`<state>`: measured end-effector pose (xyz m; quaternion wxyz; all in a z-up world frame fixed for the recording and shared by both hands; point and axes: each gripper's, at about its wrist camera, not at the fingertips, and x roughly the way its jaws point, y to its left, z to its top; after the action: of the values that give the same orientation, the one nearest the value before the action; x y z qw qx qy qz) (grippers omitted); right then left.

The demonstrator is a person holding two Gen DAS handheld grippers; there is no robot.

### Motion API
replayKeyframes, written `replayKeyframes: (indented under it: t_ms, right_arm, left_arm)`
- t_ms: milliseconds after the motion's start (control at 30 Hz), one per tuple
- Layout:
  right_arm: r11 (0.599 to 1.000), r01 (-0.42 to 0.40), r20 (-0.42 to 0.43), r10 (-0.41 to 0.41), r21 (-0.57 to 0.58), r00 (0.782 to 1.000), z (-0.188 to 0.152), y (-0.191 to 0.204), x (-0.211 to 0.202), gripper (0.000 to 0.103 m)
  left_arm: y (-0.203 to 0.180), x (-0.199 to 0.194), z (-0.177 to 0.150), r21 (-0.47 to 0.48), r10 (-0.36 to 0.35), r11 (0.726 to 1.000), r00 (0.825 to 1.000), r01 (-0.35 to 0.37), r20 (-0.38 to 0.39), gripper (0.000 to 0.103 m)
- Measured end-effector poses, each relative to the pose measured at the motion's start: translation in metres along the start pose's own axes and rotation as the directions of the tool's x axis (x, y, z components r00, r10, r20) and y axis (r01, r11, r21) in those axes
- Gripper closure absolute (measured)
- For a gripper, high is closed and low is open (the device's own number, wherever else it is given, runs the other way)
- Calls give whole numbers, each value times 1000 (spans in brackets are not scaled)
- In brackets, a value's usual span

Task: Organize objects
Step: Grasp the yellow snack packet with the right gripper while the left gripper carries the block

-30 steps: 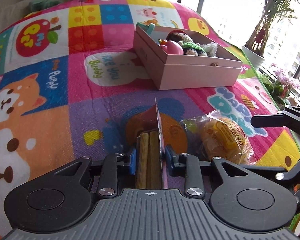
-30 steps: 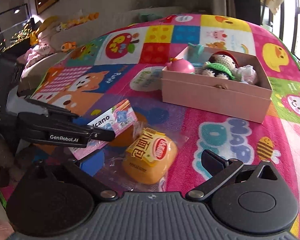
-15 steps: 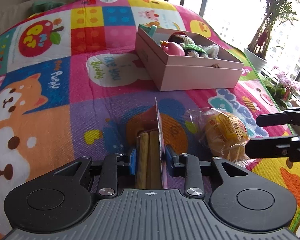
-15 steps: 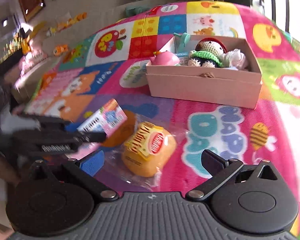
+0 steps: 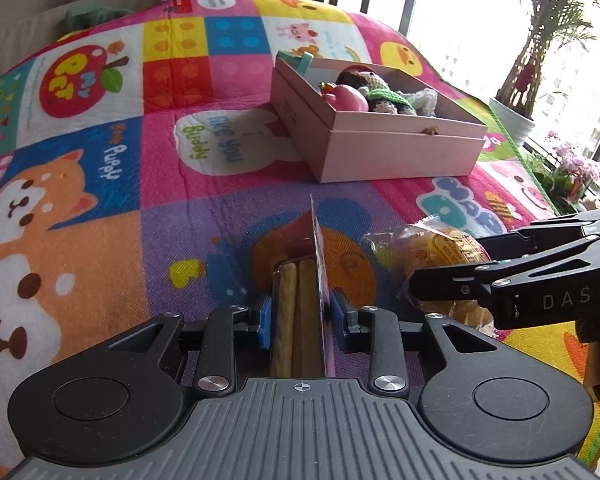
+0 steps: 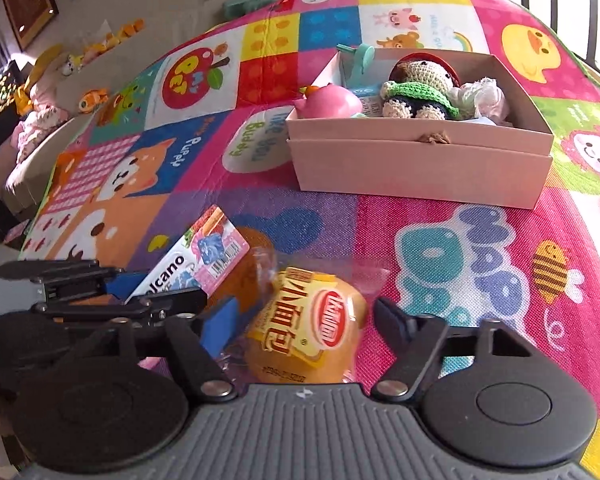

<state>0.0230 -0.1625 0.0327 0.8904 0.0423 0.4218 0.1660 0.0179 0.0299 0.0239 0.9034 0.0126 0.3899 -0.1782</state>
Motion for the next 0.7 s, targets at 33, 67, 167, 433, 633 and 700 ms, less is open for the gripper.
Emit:
replayKeyframes:
  t_ms: [33, 67, 167, 433, 633, 700]
  right_arm:
    - [1000, -7, -7, 7, -4, 1000, -2, -1, -1, 42]
    - [1000, -17, -10, 17, 0, 1000, -4, -4, -4, 44]
    - [1000, 5, -9, -5, -6, 1000, -10, -10, -14, 47]
    - [996, 39, 61, -44, 83, 997, -18, -49, -59, 47]
    - [991, 68, 180, -88, 113, 980, -13, -69, -81, 47]
    - [990, 76, 208, -100, 121, 973, -12, -74, -83, 47]
  left_arm:
    - [0, 0, 0, 0, 0, 1000, 1000, 0, 0, 70]
    - [0, 0, 0, 0, 2, 1000, 1000, -2, 0, 70]
    - [-2, -2, -1, -1, 9, 1000, 1000, -9, 0, 70]
    - [-7, -10, -7, -33, 2, 999, 1000, -2, 0, 76]
    - [-16, -23, 36, -45, -59, 997, 992, 64, 114, 76]
    - [-21, -22, 64, -49, -79, 995, 984, 88, 162, 76]
